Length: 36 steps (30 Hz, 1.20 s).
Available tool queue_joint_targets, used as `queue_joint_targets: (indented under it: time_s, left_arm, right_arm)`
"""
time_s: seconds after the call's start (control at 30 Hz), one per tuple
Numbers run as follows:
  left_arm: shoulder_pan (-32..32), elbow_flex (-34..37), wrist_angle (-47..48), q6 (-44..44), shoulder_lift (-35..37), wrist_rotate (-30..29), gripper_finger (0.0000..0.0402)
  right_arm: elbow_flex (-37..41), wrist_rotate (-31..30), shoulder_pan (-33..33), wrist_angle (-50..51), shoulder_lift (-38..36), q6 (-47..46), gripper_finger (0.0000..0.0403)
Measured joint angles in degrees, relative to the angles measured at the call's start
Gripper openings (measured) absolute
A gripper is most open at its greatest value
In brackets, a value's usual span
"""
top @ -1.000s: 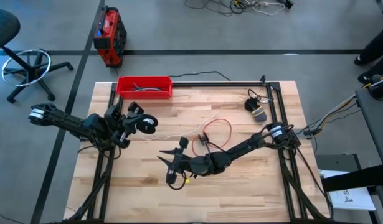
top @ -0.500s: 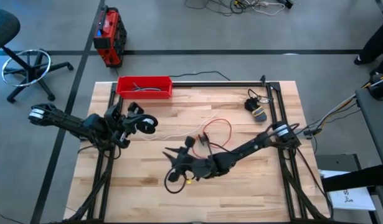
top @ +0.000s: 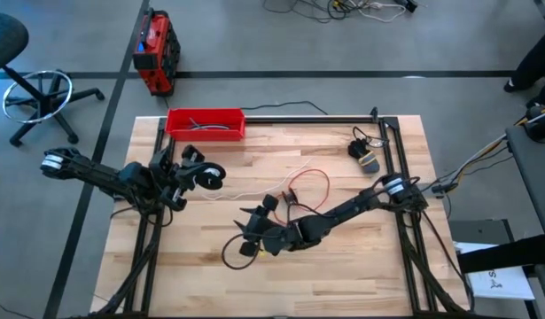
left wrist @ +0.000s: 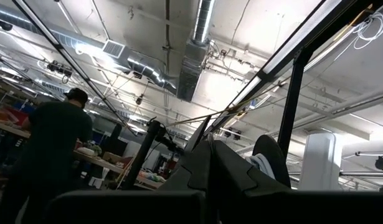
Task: Coil cords
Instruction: Coil the white wire onto the black spool
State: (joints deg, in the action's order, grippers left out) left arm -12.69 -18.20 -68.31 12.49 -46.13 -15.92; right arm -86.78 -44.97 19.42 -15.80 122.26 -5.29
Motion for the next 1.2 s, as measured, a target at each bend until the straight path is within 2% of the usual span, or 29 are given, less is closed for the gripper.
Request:
queue_joint_targets:
  time_s: [0.23,0.37,0.5,0.6,0.73,0.97,1.1,1.2]
  left_arm:
    - [0.1,0.0,0.0,-0.4,0.0,-0.6,0.0]
    - [0.1,0.0,0.0,-0.5,0.0,-0.7,0.0]
    - [0.1,0.0,0.4,-0.5,0.0,-0.6,0.0]
    - [0.1,0.0,0.4,-0.5,0.0,-0.6,0.0]
    - [0.1,0.0,0.4,-0.9,0.0,-0.6,0.0]
    - [0.1,0.0,0.4,-1.0,0.1,-0.6,0.0]
    - [0.1,0.0,0.3,-1.0,0.0,-0.6,0.0]
    - [0.1,0.0,0.7,-1.0,0.2,-0.6,0.0]
  right_arm:
    - [0.0,3.6,-4.5,-4.1,2.2,1.7,0.0186]
    - [-0.1,9.8,-7.5,-5.4,2.2,1.8,0.0179]
    - [0.0,10.8,-9.0,-6.8,3.1,1.9,0.0163]
    - [-0.2,10.6,-9.1,-10.4,2.9,3.1,0.0144]
    - [-1.2,11.2,-8.9,-10.2,2.9,4.0,0.0107]
    - [-2.3,11.0,-9.1,-9.6,2.9,4.4,0.0012]
    - [-3.0,10.1,-9.2,-8.7,2.4,3.8,0.0007]
    - [-2.9,6.7,-8.8,-1.3,-0.4,2.0,0.0002]
